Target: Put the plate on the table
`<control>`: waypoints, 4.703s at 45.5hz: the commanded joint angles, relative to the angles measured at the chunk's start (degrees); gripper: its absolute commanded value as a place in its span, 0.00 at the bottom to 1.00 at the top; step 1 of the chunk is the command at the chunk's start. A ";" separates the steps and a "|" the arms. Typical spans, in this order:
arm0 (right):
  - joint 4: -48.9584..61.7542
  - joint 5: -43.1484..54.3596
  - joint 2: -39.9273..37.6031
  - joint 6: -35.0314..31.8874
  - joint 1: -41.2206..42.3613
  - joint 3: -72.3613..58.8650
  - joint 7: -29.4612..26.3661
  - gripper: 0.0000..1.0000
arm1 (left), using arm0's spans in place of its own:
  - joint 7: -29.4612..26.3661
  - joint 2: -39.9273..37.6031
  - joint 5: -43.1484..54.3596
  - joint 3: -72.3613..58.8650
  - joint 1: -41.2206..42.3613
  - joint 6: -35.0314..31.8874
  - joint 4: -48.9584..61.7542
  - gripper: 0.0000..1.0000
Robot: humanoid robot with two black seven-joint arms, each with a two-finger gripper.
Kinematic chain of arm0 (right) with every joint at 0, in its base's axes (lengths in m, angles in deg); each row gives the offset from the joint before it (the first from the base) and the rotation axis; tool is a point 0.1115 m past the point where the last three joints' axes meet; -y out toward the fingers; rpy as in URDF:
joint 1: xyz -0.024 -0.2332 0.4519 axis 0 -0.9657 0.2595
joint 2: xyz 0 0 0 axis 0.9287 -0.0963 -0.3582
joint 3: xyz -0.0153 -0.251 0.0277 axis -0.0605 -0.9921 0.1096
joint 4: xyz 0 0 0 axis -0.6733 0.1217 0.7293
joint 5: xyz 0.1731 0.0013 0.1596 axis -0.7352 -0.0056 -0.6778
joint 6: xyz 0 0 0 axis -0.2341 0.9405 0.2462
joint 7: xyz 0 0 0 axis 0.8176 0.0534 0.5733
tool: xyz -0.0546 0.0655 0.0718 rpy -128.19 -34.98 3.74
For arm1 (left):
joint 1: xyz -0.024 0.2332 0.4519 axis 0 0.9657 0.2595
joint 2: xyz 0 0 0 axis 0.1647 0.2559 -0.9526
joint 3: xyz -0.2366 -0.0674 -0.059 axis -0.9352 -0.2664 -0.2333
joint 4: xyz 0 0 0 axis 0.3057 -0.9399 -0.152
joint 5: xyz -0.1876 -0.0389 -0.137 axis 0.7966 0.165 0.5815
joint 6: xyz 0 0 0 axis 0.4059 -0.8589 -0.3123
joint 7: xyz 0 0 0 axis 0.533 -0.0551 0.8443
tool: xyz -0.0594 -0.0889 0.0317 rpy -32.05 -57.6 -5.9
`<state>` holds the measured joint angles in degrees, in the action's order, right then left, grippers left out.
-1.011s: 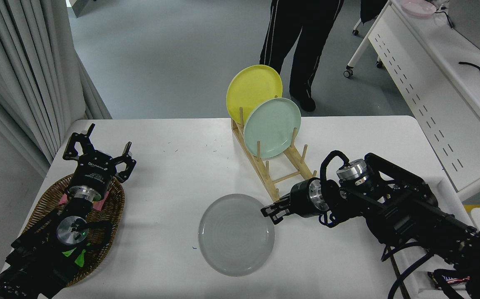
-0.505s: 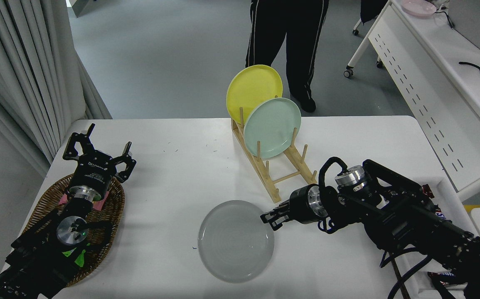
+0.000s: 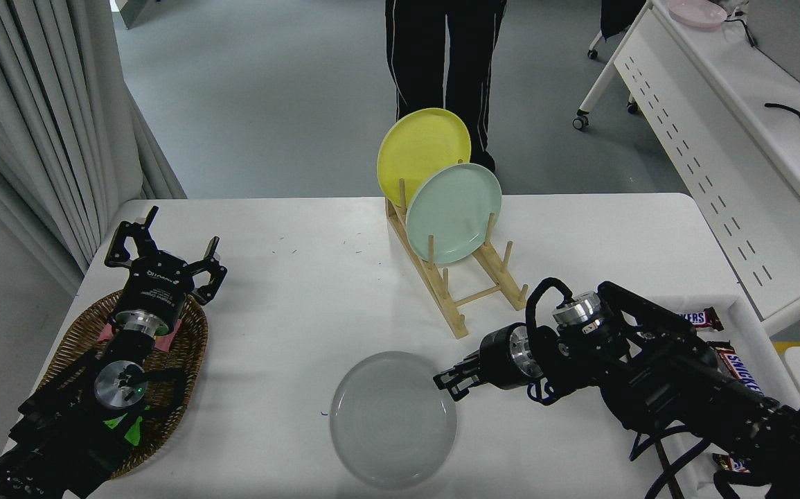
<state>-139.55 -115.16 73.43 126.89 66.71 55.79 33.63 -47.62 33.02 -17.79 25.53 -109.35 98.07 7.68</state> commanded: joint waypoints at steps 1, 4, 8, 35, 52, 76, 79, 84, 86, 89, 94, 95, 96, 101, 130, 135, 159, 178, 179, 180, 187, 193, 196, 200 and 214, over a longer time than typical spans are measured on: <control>0.49 0.16 0.06 0.00 -0.12 -0.18 -0.01 0.00 | 0.00 -0.08 0.01 -0.01 0.00 0.00 -0.02 1.00; 0.84 0.16 -0.03 0.00 -0.12 -0.18 -0.10 0.00 | 0.00 0.01 0.01 -0.01 0.00 0.00 0.07 1.00; 0.93 0.16 -0.03 0.00 -0.12 -0.18 -0.10 0.00 | 0.00 0.01 0.01 -0.01 0.00 0.00 -0.02 1.00; 1.10 0.51 0.06 0.00 -0.12 -0.10 -0.10 0.28 | 0.00 0.01 0.01 -0.01 0.00 0.00 -0.01 1.00; 0.58 0.33 0.06 0.00 0.50 0.25 -0.10 1.00 | 0.00 0.01 0.01 -0.01 0.00 0.00 -0.01 1.00; -7.33 -1.07 -0.55 -7.98 4.54 0.26 -0.36 1.00 | 0.00 0.01 0.01 -0.01 0.00 0.00 -0.02 1.00; -8.56 -1.07 -1.34 -13.34 4.54 0.08 -0.71 1.00 | 0.00 0.01 0.01 -0.01 0.00 0.00 -0.02 1.00; -13.30 -0.81 -4.33 -21.34 4.63 0.08 -0.71 1.00 | 0.00 0.01 0.01 -0.01 0.00 0.00 -0.02 1.00; -15.50 -0.46 -5.73 -24.51 4.63 0.17 -0.63 1.00 | 0.00 0.01 0.01 -0.01 0.00 0.00 -0.02 1.00; -18.75 -0.20 -8.02 -30.74 4.54 0.96 -0.27 1.00 | 0.00 0.01 0.01 -0.01 0.00 0.00 0.07 1.00; -20.87 1.82 -11.45 -41.56 4.63 1.57 -0.27 1.00 | 0.00 0.01 0.01 -0.01 0.00 0.00 -0.02 1.00; -20.87 2.09 -11.80 -42.79 4.63 1.75 -0.27 1.00 | 0.00 0.01 0.01 -0.01 0.00 0.00 -0.02 1.00; -20.87 2.18 -11.98 -43.06 4.72 2.01 -0.27 1.00 | 0.00 0.01 0.01 -0.01 0.00 0.00 -0.02 1.00; -20.69 6.03 -12.16 -43.15 4.81 4.73 0.25 1.00 | 0.00 0.01 0.01 -0.01 0.00 0.00 -0.02 1.00; -10.24 45.40 -8.38 -38.67 -5.30 28.20 25.83 1.00 | 0.00 0.01 0.01 -0.01 0.00 0.00 -0.02 1.00; -7.95 51.91 -6.71 -39.99 -7.67 29.87 26.09 1.00 | 0.00 0.01 0.01 -0.01 0.00 0.00 -0.02 1.00; 11.12 55.35 -1.61 -55.63 -12.60 34.09 35.58 1.00 | 0.00 0.01 0.01 -0.01 0.00 0.00 0.07 1.00; 14.81 55.35 0.24 -55.99 -12.60 36.12 39.28 1.00 | 0.00 0.01 0.01 -0.01 0.00 0.00 0.07 1.00; 14.90 55.35 0.24 -55.99 -12.60 35.85 39.28 1.00 | 0.00 0.01 0.01 -0.01 0.00 0.00 -0.01 1.00; 14.99 55.35 0.32 -55.99 -12.60 35.68 39.28 1.00 | 0.00 0.01 0.01 -0.01 0.00 0.00 -0.02 1.00; 15.25 55.18 0.67 -55.99 -12.51 35.24 39.28 1.00 | 0.00 0.01 0.01 -0.01 0.00 0.00 -0.01 1.00; 15.08 55.18 0.94 -55.99 -12.51 35.06 39.28 1.00 | 0.00 0.01 0.09 -0.01 0.00 0.00 0.07 1.00; 15.17 55.18 1.03 -55.99 -12.51 35.06 39.28 1.00 | 0.00 0.01 0.01 -0.01 0.00 0.00 0.07 1.00; 15.17 55.18 1.03 -55.90 -12.51 35.06 39.28 1.00 | 0.00 0.01 0.01 -0.01 0.00 0.00 -0.02 1.00; 15.25 55.18 1.20 -55.81 -12.42 34.97 39.28 1.00 | 0.00 0.01 0.01 -0.01 0.00 0.00 -0.02 1.00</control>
<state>-124.45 -59.98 74.46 71.03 54.26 90.82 72.87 -47.62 33.03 -17.77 25.52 -109.35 98.07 7.71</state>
